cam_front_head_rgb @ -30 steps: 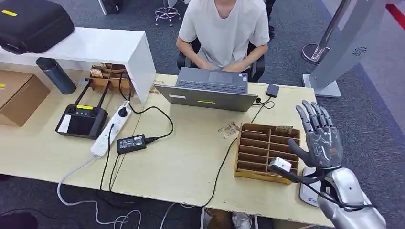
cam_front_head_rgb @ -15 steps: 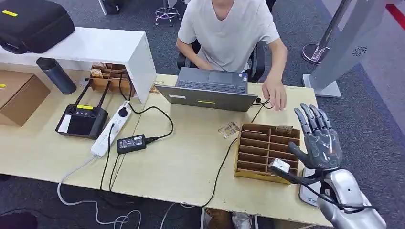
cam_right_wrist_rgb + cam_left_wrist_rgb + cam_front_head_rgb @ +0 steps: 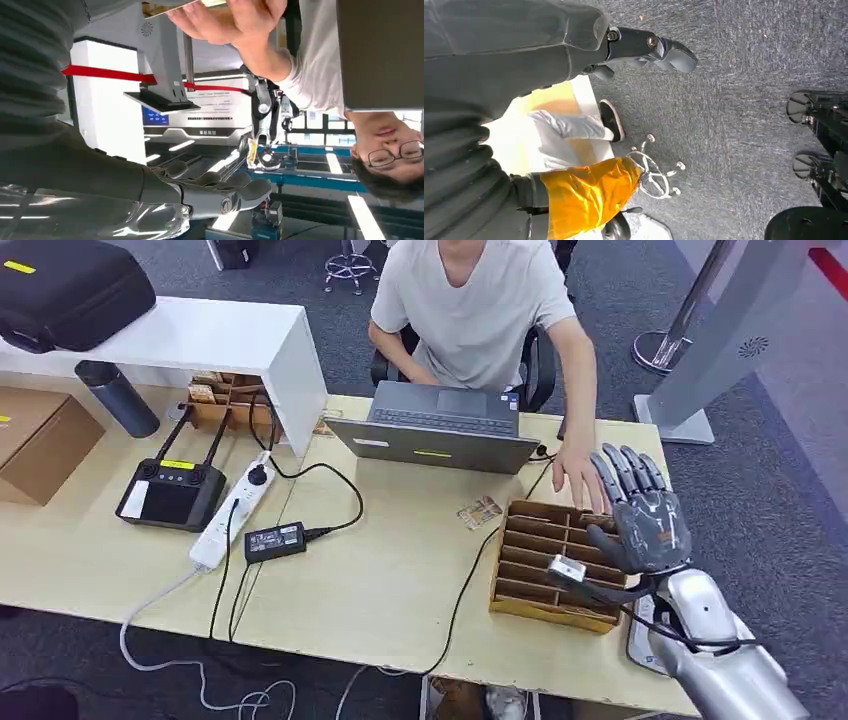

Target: Pass the card to the sensor for recognition and then transmit it.

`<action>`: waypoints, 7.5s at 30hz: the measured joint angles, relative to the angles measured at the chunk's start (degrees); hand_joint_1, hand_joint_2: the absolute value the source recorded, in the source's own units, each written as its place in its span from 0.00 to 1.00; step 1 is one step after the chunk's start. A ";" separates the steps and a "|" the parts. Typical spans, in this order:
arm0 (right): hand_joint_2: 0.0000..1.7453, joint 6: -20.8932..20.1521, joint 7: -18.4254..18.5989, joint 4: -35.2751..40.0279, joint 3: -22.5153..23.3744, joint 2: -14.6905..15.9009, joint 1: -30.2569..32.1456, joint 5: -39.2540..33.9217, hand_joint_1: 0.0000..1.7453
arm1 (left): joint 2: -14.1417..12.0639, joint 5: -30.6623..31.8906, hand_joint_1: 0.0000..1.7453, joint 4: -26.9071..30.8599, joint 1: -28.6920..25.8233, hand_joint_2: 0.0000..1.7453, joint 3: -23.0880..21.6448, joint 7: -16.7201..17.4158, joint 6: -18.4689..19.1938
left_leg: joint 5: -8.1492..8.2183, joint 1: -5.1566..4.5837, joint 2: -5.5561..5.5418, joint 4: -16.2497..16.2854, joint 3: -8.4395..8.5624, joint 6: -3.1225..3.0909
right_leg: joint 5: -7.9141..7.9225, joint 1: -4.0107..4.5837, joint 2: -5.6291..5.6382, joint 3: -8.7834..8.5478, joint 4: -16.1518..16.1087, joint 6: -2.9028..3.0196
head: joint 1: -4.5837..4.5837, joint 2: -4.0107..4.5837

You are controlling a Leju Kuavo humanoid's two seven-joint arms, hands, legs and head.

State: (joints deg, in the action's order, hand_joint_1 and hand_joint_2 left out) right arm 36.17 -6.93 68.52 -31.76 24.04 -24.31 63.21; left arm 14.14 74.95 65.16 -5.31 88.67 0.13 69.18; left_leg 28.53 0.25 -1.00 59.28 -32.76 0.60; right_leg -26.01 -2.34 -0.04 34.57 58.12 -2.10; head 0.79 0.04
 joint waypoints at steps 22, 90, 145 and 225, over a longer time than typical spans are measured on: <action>1.00 -0.17 0.24 -2.19 -2.32 -0.63 -1.60 -0.48 0.00 | -0.76 1.68 0.00 -1.86 0.47 1.00 0.00 -1.51 -0.48 | 0.00 0.00 0.00 0.00 -0.01 0.00 | 0.00 0.00 0.00 0.00 0.00 0.00 | 0.00 0.00; 1.00 -1.22 1.47 -11.21 -0.31 1.31 -1.00 -0.31 0.00 | 0.26 -2.27 0.00 -1.12 0.35 1.00 0.00 1.40 0.87 | 0.02 0.00 0.04 0.01 0.38 -0.03 | 0.02 0.01 0.04 -0.39 -0.16 -0.03 | -0.02 0.00; 1.00 -1.44 6.80 6.38 12.55 5.62 17.15 3.37 1.00 | 5.95 -72.37 0.00 -18.82 7.16 1.00 -1.75 0.94 -115.01 | 0.41 -0.03 0.07 0.15 0.41 -0.36 | -0.18 -0.06 0.13 -0.58 -0.38 -0.34 | -0.18 0.00; 1.00 -14.53 8.17 -14.88 -0.11 -3.19 -33.38 5.70 1.00 | 6.69 -111.34 0.00 -7.19 -16.58 1.00 -70.07 11.89 -109.29 | 0.25 0.01 0.25 0.16 0.06 -0.44 | 0.07 0.01 0.26 -0.26 -0.32 -0.36 | -0.22 0.00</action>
State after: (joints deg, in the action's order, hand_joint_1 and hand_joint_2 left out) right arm 21.64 1.25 53.64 -31.86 20.85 -57.68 68.91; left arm 20.83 -36.39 57.96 -21.89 18.60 12.02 -40.11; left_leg 28.78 0.26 -0.76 59.44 -32.70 0.16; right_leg -25.94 -2.34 0.23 34.32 57.79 -2.46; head 0.57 0.04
